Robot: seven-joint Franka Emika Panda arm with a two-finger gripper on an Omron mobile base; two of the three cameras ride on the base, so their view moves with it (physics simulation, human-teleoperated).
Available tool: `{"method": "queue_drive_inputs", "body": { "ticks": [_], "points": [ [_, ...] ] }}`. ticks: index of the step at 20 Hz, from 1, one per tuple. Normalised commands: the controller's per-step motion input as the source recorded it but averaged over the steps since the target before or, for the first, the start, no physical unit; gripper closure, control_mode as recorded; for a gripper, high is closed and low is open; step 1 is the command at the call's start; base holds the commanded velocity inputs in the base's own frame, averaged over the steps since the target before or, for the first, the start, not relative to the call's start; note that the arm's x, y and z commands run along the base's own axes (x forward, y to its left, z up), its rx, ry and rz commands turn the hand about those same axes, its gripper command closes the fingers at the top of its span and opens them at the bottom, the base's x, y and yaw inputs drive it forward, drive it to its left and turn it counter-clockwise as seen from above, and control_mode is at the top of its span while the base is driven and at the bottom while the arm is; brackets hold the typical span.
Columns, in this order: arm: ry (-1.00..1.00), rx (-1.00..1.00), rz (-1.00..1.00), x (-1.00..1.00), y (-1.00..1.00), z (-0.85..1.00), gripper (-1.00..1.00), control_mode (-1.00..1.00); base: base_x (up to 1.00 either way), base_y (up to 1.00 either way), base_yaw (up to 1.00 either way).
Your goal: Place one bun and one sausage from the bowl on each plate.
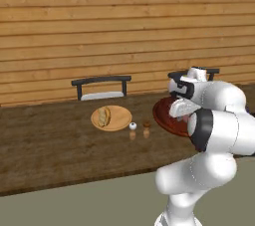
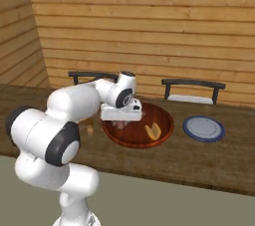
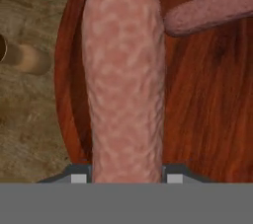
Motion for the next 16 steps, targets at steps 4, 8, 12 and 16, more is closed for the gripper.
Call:
{"method": "queue_drive_inputs", "body": {
  "ticks": [4, 8, 12, 16],
  "points": [
    [-0.01, 0.00, -0.17, -0.12, 0.81, 0.81, 1.00, -1.00, 0.00, 0.00, 0.00],
    [-0.10, 0.00, -0.23, 0.00, 1.00, 0.81, 1.00, -1.00, 0.00, 0.00, 0.00],
    [-0.05, 0.00, -0.22, 0.13, 1.00, 0.54, 1.00, -1.00, 0.00, 0.00, 0.00],
    [-0.04, 0.00, -0.22, 0.55, 1.00, -0.02, 1.00, -1.00, 0.00, 0.00, 0.00]
  ]
}}
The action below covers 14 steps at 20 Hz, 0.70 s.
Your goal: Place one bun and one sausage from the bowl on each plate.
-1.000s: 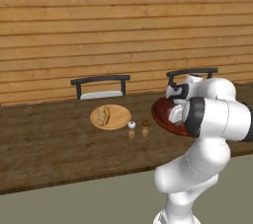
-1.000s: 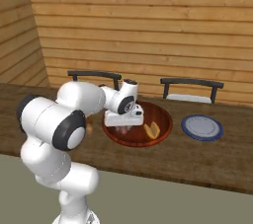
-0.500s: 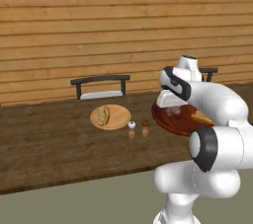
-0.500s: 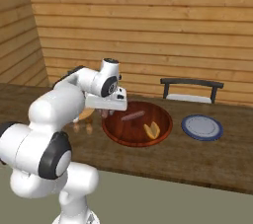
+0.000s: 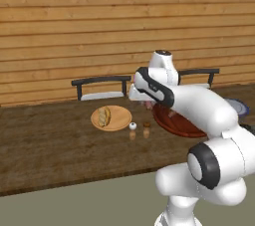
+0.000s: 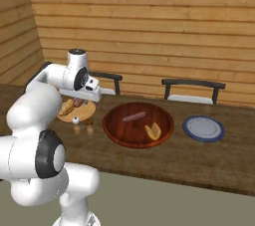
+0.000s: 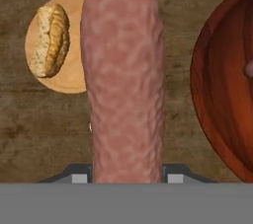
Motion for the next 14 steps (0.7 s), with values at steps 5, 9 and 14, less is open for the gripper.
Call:
{"method": "queue_drive_inputs", "body": {
  "ticks": [5, 9, 14],
  "points": [
    [-0.01, -0.09, -0.20, 0.74, 0.98, -0.03, 1.00, -1.00, 0.00, 0.00, 0.00],
    [0.00, -0.07, -0.16, 0.58, 0.74, -0.12, 1.00, -1.00, 0.00, 0.00, 0.00],
    [0.00, 0.00, -0.05, 0.33, 0.11, -0.53, 1.00, -1.00, 0.00, 0.00, 0.00]
  ]
}}
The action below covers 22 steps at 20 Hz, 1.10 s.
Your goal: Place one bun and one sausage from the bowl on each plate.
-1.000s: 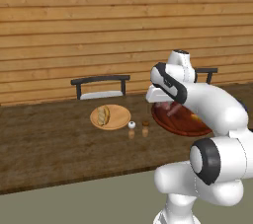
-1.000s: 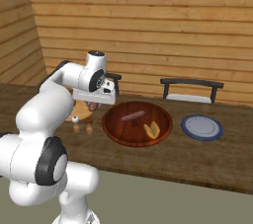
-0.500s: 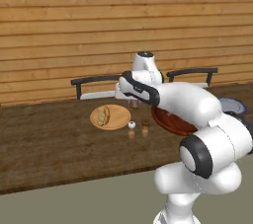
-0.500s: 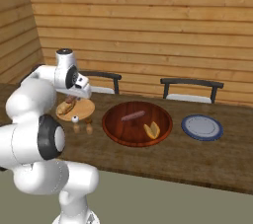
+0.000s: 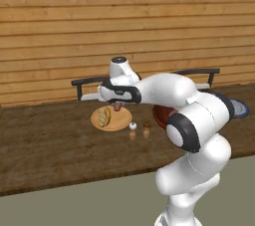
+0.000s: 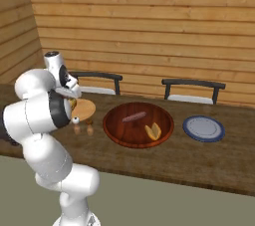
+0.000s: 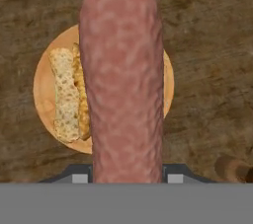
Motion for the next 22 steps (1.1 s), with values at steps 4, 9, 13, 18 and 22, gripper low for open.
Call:
{"method": "queue_drive_inputs", "body": {
  "ticks": [4, 9, 13, 18, 22],
  "points": [
    [0.01, 0.04, 0.00, 0.19, -0.17, -0.61, 1.00, -1.00, 0.00, 0.00, 0.00],
    [0.01, 0.07, 0.00, 0.19, -0.27, -0.47, 1.00, -1.00, 0.00, 0.00, 0.00],
    [0.00, 0.02, 0.00, 0.30, -0.07, -0.43, 1.00, -1.00, 0.00, 0.00, 0.00],
    [0.00, 0.00, 0.00, 0.35, 0.00, -0.30, 1.00, -1.00, 0.00, 0.00, 0.00],
    [0.00, 0.00, 0.00, 0.24, 0.00, -0.35, -1.00, -1.00, 0.00, 0.00, 0.00]
  ]
}}
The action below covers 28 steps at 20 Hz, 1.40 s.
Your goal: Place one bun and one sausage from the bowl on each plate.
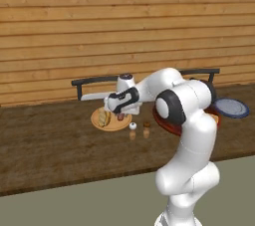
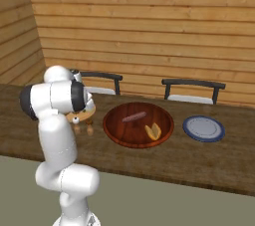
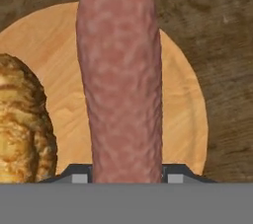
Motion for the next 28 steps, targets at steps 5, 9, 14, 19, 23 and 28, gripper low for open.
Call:
{"method": "queue_drive_inputs", "body": {
  "ticks": [5, 9, 14, 19, 23, 28],
  "points": [
    [0.00, 0.00, 0.00, 0.01, 0.00, -0.02, -1.00, -1.00, 0.00, 0.00, 0.00],
    [-0.04, 0.00, 0.00, -0.02, -0.03, 0.16, -1.00, -1.00, 0.00, 0.00, 0.00],
    [-0.01, 0.00, 0.00, -0.44, -0.24, 0.94, -1.00, -1.00, 0.00, 0.00, 0.00],
    [-0.01, 0.00, 0.00, -1.00, -0.76, 0.91, -1.00, -1.00, 0.00, 0.00, 0.00],
    [-0.03, 0.00, 0.11, -1.00, -0.99, 0.78, -1.00, -1.00, 0.00, 0.00, 0.00],
    [0.00, 0.00, 0.18, -1.00, -0.79, 0.83, -1.00, -1.00, 0.00, 0.00, 0.00]
  ]
}}
